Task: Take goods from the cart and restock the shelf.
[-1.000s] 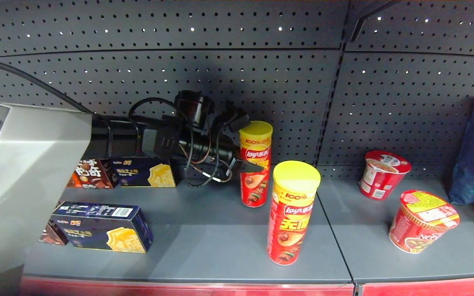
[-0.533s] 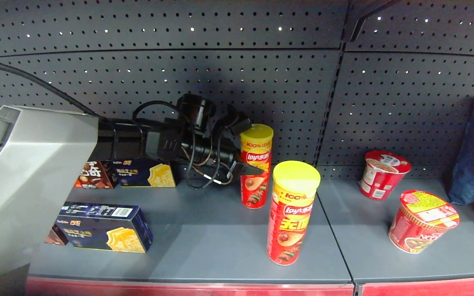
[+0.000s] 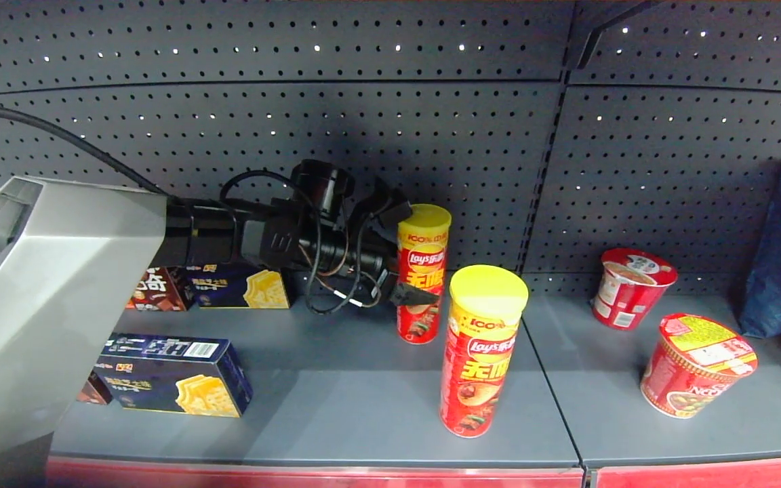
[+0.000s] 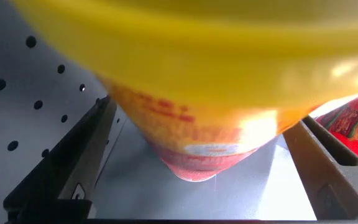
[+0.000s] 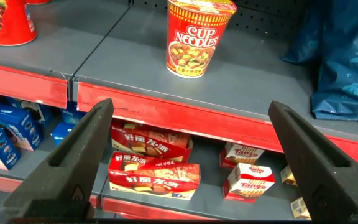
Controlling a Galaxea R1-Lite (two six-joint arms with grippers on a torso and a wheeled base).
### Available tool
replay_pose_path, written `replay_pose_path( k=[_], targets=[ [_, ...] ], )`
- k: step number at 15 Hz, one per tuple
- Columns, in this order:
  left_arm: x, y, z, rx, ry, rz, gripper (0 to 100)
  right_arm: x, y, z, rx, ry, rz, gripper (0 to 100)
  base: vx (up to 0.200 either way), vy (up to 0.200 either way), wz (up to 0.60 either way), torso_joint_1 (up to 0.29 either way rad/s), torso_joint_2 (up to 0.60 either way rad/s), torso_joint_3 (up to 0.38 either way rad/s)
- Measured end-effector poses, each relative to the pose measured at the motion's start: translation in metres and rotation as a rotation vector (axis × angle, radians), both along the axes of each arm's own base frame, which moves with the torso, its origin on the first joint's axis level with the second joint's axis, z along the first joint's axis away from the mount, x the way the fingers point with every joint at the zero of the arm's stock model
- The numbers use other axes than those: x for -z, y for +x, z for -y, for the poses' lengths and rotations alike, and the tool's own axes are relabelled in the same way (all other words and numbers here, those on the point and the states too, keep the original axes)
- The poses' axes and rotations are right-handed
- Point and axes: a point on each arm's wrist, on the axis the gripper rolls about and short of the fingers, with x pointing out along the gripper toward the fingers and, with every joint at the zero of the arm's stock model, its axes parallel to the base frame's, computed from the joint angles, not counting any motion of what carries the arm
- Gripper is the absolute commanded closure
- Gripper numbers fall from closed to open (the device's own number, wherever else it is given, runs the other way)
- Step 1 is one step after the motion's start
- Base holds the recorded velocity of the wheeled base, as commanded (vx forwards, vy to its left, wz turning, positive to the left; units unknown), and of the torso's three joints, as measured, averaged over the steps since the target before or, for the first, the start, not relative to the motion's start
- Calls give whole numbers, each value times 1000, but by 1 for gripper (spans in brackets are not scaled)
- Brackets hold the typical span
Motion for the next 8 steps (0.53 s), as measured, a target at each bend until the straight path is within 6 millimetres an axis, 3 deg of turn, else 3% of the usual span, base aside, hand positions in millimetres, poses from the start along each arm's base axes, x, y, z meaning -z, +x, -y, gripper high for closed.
replay_pose_path(
  k=[4,8],
  targets=[
    [-3,-1,-3,-5,-1,3,0,0,0,0,-1,-1,0,0,0,0,0,0,0,0],
    [-6,-5,-20,-14,26,32,0,0,0,0,-2,-1,0,0,0,0,0,0,0,0]
  ],
)
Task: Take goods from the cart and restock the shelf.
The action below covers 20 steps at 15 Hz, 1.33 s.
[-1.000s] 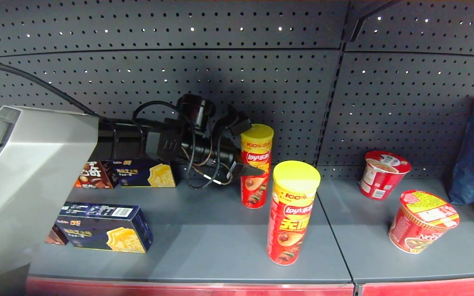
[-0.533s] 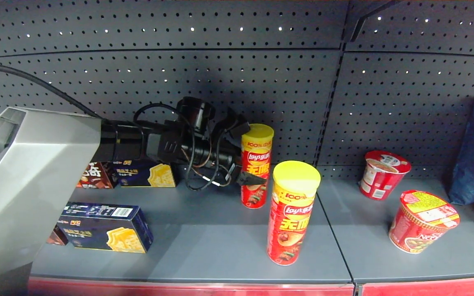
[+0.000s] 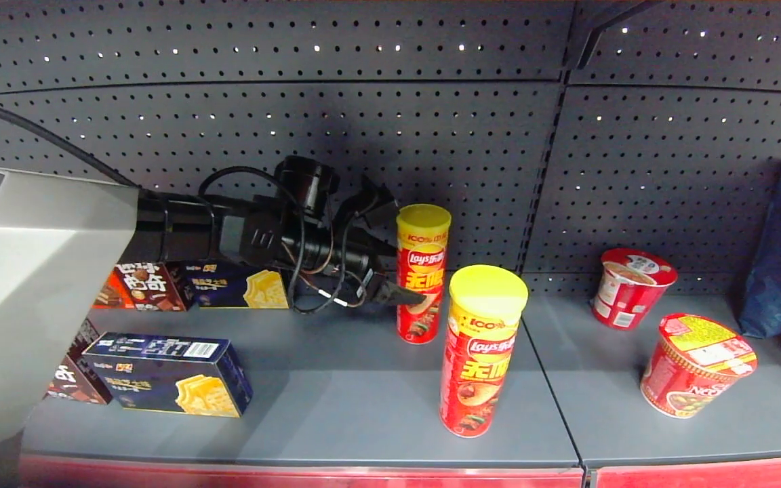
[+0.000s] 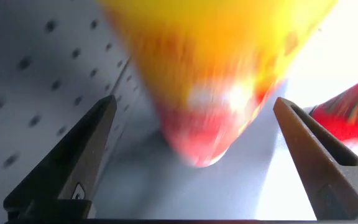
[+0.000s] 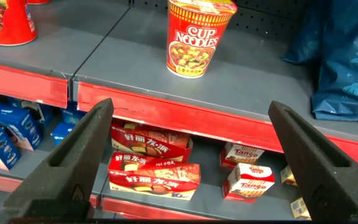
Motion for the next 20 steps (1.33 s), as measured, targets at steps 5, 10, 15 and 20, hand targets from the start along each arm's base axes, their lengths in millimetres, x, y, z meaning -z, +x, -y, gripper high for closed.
replay_pose_path(
  k=[5,10,15,20],
  targets=[
    [-1,-14,-33,-43,27,-19,0,0,0,0,0,0,0,0,0,0,0,0,0,0],
    [-11,-44,-44,-48,23,-13,0,0,0,0,0,1,0,0,0,0,0,0,0,0],
    [-29,-85,-56,-50,15,-1,0,0,0,0,2,25,-1,0,0,0,0,0,0,0],
    [-53,-135,-70,-110,32,56,0,-20,-1,0,5,121,5,0,0,0,0,0,0,0]
  ],
)
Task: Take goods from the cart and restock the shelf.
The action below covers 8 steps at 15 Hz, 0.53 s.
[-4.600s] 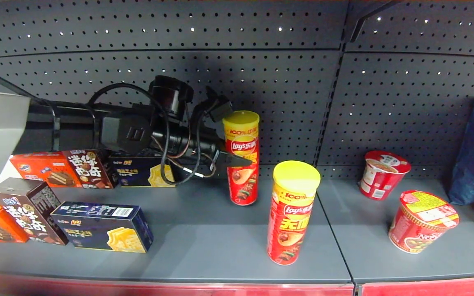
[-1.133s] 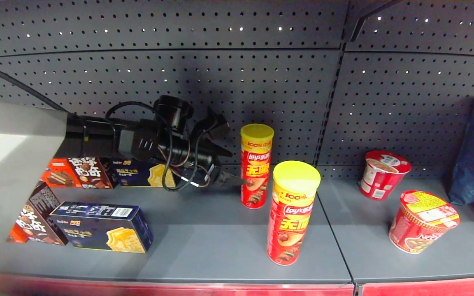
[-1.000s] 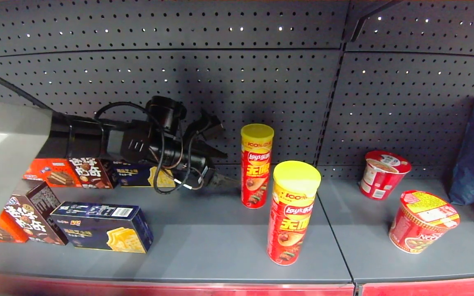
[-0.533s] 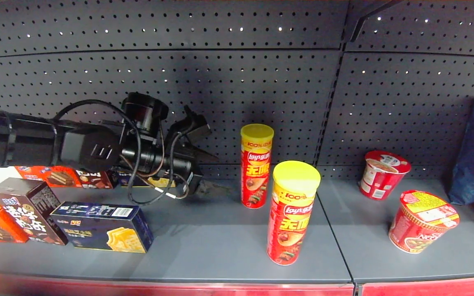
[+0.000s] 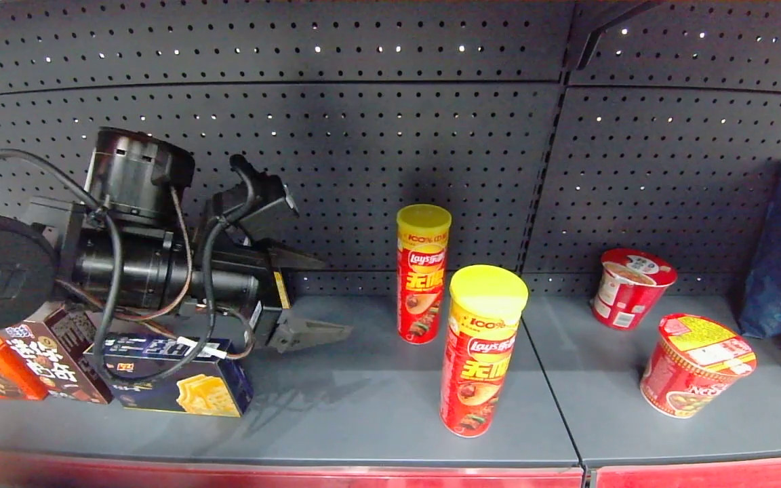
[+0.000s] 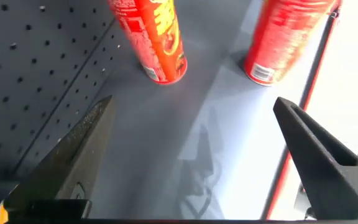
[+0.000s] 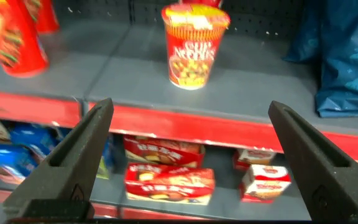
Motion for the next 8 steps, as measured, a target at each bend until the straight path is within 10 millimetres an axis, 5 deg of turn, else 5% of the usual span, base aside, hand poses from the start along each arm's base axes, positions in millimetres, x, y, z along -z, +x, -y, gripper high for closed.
replay_pose_path(
  k=[4,8],
  targets=[
    [-14,-33,7,-176,105,93,0,-48,19,-2,-100,64,-19,0,0,0,0,0,0,0],
    [-21,-39,5,-316,14,186,0,-99,82,-5,-181,81,-19,0,0,0,0,0,0,0]
  ],
)
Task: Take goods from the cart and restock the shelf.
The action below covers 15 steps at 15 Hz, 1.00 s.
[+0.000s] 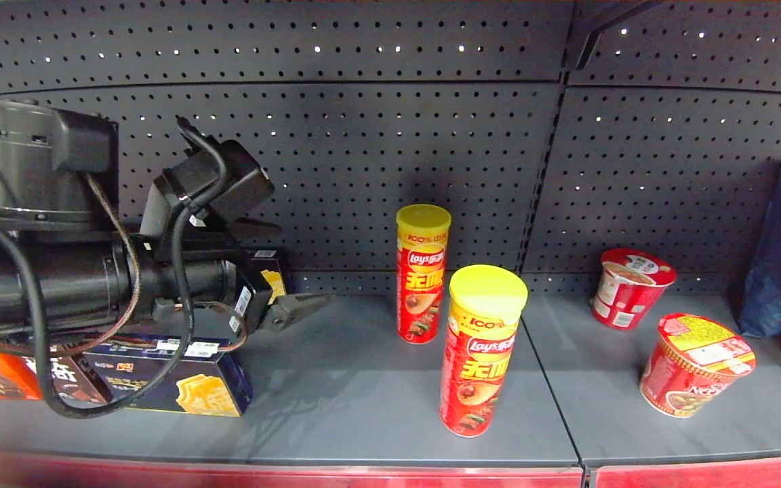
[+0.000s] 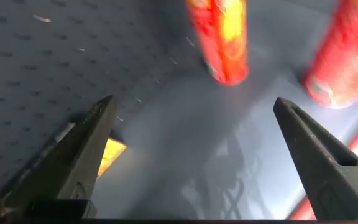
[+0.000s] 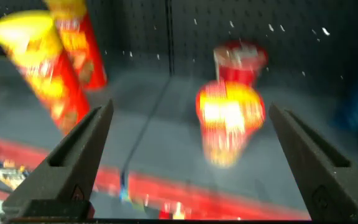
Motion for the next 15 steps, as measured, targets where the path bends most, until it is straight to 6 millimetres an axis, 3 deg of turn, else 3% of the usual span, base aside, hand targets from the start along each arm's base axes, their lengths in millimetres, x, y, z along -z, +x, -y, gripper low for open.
replay_pose_path(
  k=[3,6,9,12,15],
  targets=[
    [8,-10,-7,-44,-23,2,0,-15,60,-17,-47,-1,-10,0,0,0,0,0,0,0],
    [7,-19,-21,-86,-27,11,0,-3,99,-52,-149,-28,-85,0,0,0,0,0,0,0],
    [4,-21,-28,-112,-33,26,0,20,112,-76,-180,-85,-197,0,0,0,0,0,0,0],
    [1,-21,-30,-120,-37,37,0,40,112,-94,-182,-140,-271,0,0,0,0,0,0,0],
    [-2,-19,-32,-164,-30,63,0,52,114,-101,-145,-184,-317,0,0,0,0,0,0,0]
  ],
)
